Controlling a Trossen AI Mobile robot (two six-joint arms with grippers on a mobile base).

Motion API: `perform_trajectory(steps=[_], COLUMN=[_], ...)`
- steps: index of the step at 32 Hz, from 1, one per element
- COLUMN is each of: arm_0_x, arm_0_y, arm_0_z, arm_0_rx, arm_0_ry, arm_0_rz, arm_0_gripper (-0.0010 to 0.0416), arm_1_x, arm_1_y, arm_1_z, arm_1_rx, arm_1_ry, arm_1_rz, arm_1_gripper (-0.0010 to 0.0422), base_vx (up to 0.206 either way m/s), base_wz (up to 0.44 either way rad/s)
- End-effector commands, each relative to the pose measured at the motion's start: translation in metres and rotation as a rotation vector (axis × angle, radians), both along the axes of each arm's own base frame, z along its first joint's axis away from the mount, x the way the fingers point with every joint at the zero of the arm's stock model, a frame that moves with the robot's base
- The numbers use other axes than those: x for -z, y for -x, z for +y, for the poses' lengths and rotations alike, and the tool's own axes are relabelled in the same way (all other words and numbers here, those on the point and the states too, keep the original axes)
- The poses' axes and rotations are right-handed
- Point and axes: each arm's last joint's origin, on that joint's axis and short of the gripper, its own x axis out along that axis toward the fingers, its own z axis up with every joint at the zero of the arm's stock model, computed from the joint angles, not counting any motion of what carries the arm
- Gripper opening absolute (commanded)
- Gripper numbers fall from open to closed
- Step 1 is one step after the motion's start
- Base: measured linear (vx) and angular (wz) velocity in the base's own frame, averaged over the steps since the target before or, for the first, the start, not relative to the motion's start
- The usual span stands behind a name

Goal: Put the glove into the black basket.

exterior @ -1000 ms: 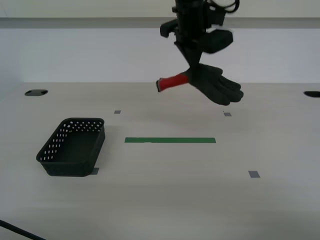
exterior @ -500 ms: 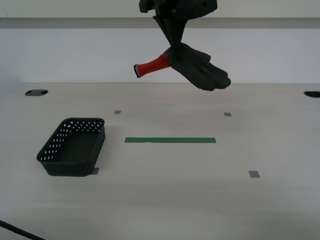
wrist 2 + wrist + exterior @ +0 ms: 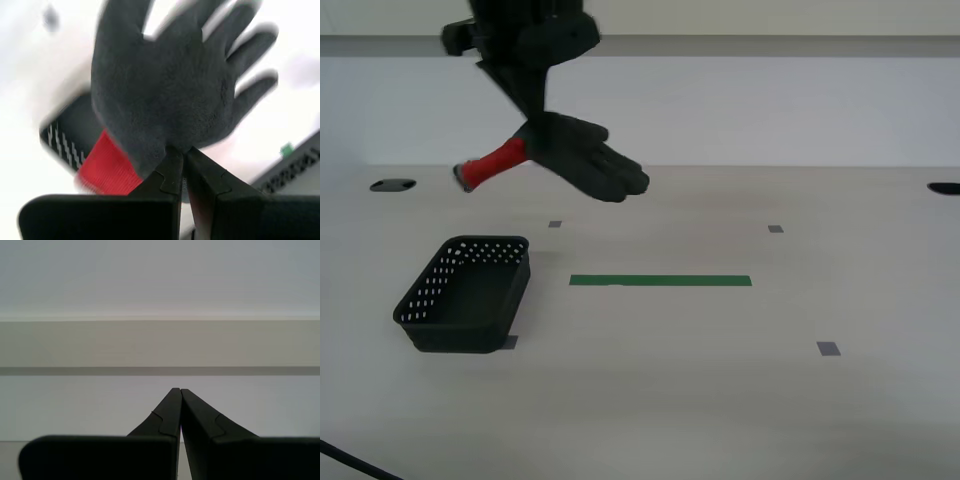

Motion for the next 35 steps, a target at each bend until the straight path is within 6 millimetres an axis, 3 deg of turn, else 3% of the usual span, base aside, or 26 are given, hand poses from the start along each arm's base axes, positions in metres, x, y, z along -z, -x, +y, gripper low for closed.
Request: perform_trajectory(steps=[1, 4, 5, 6, 17, 23, 30, 35], arm_0_x=[0.0, 0.0, 0.0, 0.0, 0.0, 0.001, 0.001, 0.003], arm_0_y=[0.0, 0.0, 0.0, 0.0, 0.0, 0.0, 0.0, 0.0], arm_0_z=[0.0, 0.0, 0.0, 0.0, 0.0, 0.0, 0.0, 0.0], arm_0_rx=[0.0, 0.001, 0.0, 0.0, 0.001, 0.0, 0.0, -0.003], arm_0_ry=[0.0, 0.0, 0.0, 0.0, 0.0, 0.0, 0.0, 0.0], arm_0_rz=[0.006, 0.006, 0.006, 0.007, 0.007, 0.01, 0.014, 0.037], arm_0_gripper=[0.0001, 0.0001, 0.0001, 0.0001, 0.0001, 0.0001, 0.0001, 0.0001], arm_1_x=[0.014, 0.03, 0.05, 0.058, 0.129, 0.146, 0.19, 0.191], arm_1_y=[0.004, 0.005, 0.006, 0.007, 0.014, -0.001, -0.007, -0.007], arm_1_z=[0.032, 0.049, 0.066, 0.072, 0.135, 0.137, 0.137, 0.137], arm_1_rx=[-0.094, -0.143, -0.192, -0.21, -0.429, -0.444, -0.449, -0.468], arm_1_ry=[-0.016, -0.029, -0.032, -0.031, -0.023, -0.023, -0.063, -0.063], arm_1_rz=[0.024, 0.052, 0.06, 0.06, 0.064, 0.068, 0.187, 0.191], arm_1_gripper=[-0.0001, -0.0001, -0.0001, -0.0001, -0.0001, -0.0001, 0.0, 0.0021], base_vx=[0.0, 0.0, 0.0, 0.0, 0.0, 0.0, 0.0, 0.0], base_wz=[0.0, 0.0, 0.0, 0.0, 0.0, 0.0, 0.0, 0.0])
